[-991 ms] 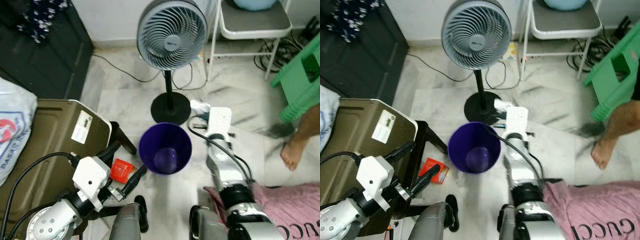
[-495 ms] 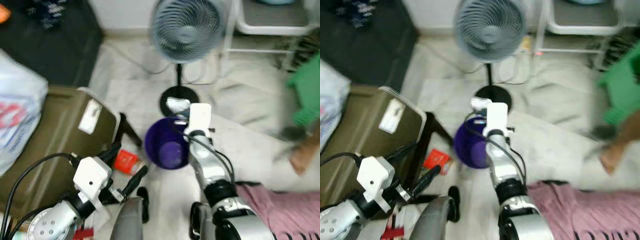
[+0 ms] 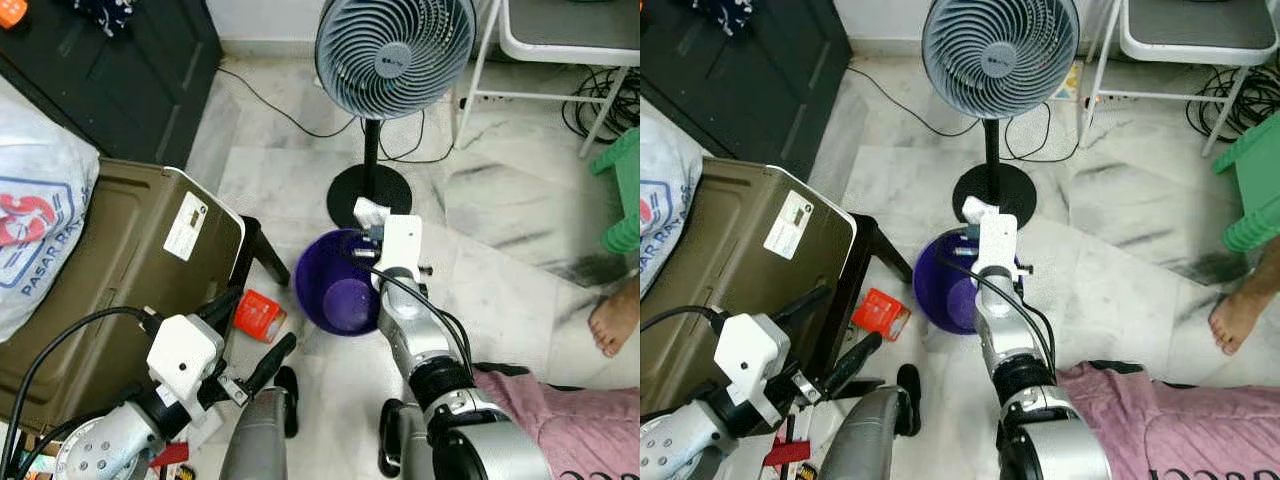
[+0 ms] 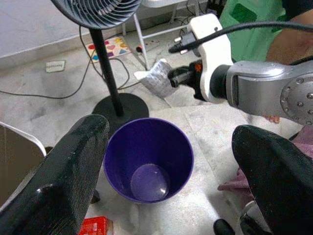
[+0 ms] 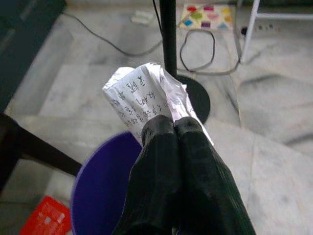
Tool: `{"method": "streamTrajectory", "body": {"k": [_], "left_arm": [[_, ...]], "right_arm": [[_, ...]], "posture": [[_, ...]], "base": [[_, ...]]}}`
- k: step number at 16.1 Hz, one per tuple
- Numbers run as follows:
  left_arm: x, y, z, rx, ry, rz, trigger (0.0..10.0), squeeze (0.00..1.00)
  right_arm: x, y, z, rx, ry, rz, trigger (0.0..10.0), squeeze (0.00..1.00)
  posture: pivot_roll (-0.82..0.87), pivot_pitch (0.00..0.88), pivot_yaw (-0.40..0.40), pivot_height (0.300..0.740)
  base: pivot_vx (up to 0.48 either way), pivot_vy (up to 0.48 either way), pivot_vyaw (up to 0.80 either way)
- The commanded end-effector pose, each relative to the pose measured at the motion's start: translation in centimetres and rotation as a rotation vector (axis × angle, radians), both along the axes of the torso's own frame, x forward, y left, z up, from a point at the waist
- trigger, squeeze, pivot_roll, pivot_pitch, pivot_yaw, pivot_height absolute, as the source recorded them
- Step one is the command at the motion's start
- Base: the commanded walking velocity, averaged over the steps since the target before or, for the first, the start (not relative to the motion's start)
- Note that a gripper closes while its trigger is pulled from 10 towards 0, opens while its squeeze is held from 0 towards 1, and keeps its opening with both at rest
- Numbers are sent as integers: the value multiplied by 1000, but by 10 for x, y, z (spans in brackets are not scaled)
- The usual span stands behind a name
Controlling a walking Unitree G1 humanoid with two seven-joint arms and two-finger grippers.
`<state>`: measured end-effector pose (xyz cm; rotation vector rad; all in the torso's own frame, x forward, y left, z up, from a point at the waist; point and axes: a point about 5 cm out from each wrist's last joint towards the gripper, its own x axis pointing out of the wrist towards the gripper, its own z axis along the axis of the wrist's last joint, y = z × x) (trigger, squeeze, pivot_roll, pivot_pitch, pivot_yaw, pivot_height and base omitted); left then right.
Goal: Clean up the room
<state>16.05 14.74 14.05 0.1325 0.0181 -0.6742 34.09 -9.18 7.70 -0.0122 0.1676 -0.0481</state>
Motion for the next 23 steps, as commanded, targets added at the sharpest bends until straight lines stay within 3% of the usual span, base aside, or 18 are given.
{"method": "streamTrajectory", "body": {"k": [1,6,7,12,17,19,23], "left_arm": [[-4,3,0,21,13,9,10000,0],[-4,5,0,27,15,15,10000,0],[-4,5,0,28,14,15,10000,0],[-1,6,-1,34,10,21,10000,0],[16,0,-1,13,-41,39,10000,0],[31,-7,-1,-18,-81,61,10000,0],[63,-22,0,-98,-155,119,10000,0]], "right_arm": [[-2,1,-6,13,23,-14,10000,0],[-2,-10,-12,14,57,-49,10000,0],[-1,-11,-13,23,56,-52,10000,1000],[3,-8,-5,45,7,-44,10000,1000],[1,10,19,40,-167,112,10000,1000],[-7,5,22,30,-209,151,10000,1000],[-21,-25,23,-31,-249,152,10000,1000]], "posture": [[190,355,123,740],[193,352,121,740],[193,351,122,740],[193,344,124,740],[145,278,96,740],[103,230,75,740],[6,126,42,740]], "base": [[0,0,0],[0,0,0],[0,0,0],[0,0,0],[0,0,0],[0,0,0],[0,0,0]]}}
